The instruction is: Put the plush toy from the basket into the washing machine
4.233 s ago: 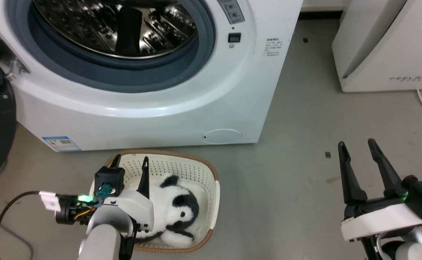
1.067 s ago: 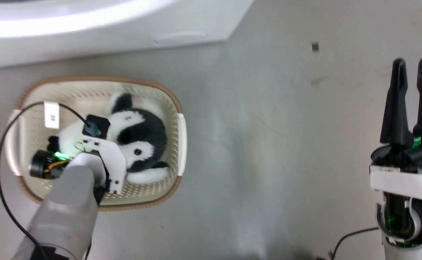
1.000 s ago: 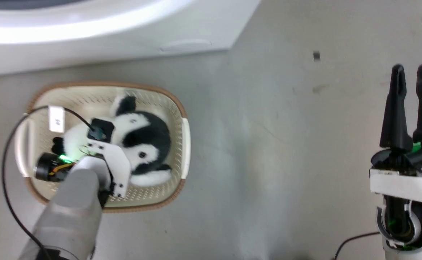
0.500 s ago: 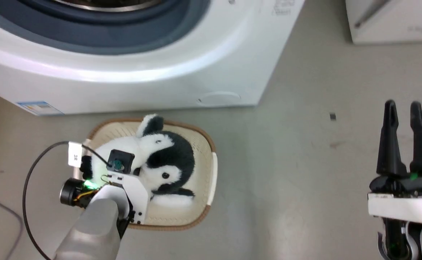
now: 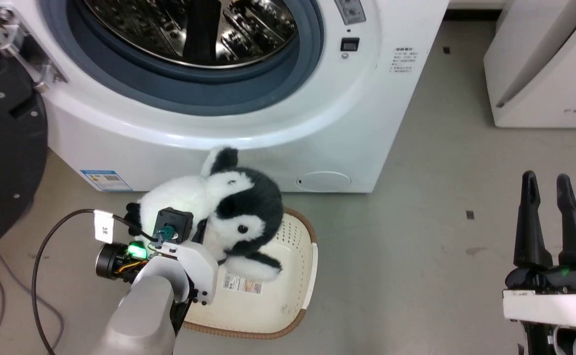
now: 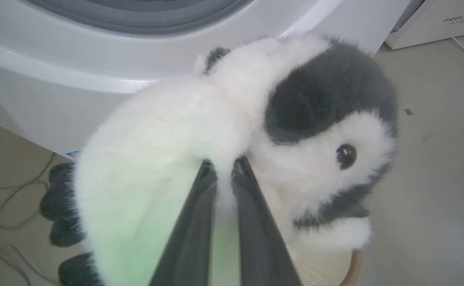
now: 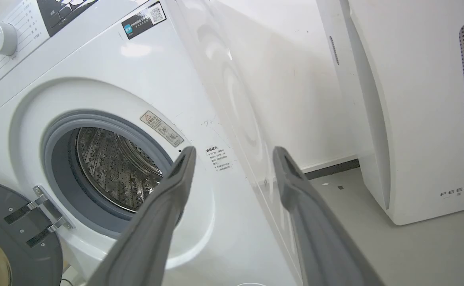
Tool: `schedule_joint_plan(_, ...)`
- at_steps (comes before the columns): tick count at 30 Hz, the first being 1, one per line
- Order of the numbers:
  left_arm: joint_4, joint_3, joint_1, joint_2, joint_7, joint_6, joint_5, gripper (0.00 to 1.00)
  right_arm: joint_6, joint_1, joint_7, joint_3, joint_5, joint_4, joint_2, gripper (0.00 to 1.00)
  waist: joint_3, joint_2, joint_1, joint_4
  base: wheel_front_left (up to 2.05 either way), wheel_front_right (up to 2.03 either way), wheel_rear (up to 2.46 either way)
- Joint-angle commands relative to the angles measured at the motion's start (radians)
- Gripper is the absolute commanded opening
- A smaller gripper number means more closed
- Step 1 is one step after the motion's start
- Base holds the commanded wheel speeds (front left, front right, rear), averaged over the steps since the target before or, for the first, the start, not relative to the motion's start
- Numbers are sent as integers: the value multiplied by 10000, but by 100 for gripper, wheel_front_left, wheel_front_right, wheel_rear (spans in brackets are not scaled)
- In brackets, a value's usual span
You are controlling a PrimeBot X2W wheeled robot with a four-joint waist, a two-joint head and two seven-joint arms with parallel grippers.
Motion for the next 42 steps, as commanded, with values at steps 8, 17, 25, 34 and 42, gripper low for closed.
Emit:
schedule_joint_plan(8, -2365, 409, 788, 167, -82, 393, 61, 0, -7, 340, -46, -23, -20, -1, -4, 100, -340, 0, 1, 113, 0, 0, 0)
schedule_joint_plan(17, -3960, 1027, 440, 298, -83, 725, 178, 0, -7, 109, -46, 97, -18, -119, -4, 100, 227, 0, 1, -203, 0, 0, 0)
schedule_joint_plan(25, -4274, 1580, -638, 494, -83, 874, 264, 0, -7, -396, -46, 79, 45, -260, -4, 100, 1357, 0, 1, -683, 0, 0, 0)
schedule_joint_plan(34, -4221, 2129, -2452, 984, -83, 930, 495, 0, -7, -1045, -46, 221, 216, -348, -4, 100, 2723, 0, 1, -1295, 0, 0, 0)
schedule_joint_plan(42, -3804, 2407, -4311, 1561, -83, 934, 695, 0, -7, -1672, -46, 302, 462, -436, -4, 100, 3888, 0, 1, -1905, 0, 0, 0)
